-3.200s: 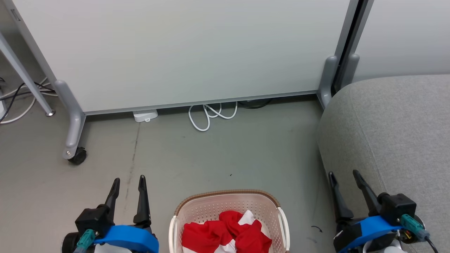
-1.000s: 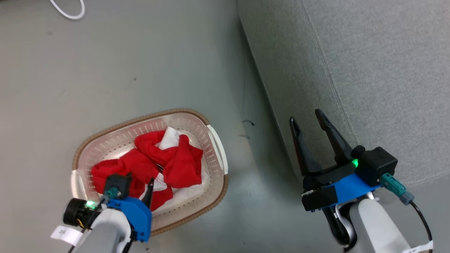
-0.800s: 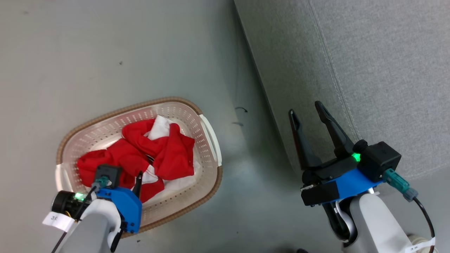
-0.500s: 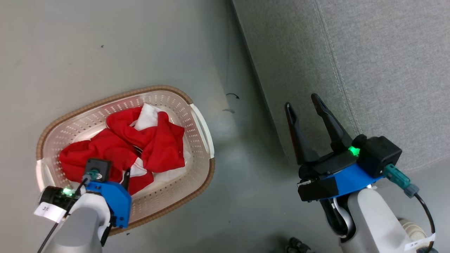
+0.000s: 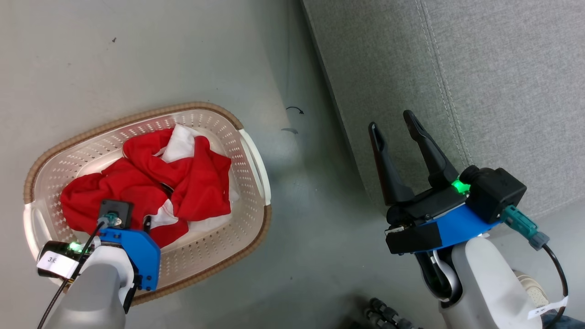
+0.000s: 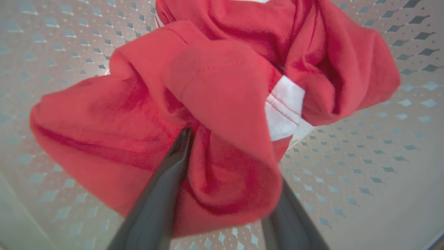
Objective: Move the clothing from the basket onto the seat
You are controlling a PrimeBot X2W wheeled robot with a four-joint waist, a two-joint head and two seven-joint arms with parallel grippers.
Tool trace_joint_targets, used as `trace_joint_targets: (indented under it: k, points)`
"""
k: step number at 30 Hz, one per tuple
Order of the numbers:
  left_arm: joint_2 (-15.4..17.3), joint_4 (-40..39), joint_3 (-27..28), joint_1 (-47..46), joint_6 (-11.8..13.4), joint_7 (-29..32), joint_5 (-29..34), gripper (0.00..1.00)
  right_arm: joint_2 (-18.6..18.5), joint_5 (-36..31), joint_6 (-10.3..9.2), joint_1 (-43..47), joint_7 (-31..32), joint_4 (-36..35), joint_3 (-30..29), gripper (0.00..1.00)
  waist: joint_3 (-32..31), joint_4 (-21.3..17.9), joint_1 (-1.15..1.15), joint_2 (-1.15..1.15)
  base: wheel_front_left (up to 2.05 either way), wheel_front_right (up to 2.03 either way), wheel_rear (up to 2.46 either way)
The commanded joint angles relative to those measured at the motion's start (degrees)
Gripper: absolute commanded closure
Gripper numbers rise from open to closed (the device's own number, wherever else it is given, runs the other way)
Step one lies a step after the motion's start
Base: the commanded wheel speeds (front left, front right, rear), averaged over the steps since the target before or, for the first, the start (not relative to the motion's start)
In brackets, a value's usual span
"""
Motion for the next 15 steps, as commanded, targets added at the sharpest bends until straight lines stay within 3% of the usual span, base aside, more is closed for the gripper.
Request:
trace_joint_targets:
  k: [1,15]
  points:
    - [0.2,0.3,0.1,-0.9,-0.3,0.4,-0.7,1.0,-0.2,0.3,0.03,-1.0,-0.2,0.1,0.0,0.0,-0.1,0.0,-0.01,0.0,0.0,0.0,0.0]
    - [-0.3,0.7,-1.1,-1.0,-1.0,-0.6,-3.0,1.0,-0.2,0.2,0.03,-1.4,-0.2,0.5,-0.4,0.0,-1.1,0.9,-0.01,0.0,0.0,0.0,0.0]
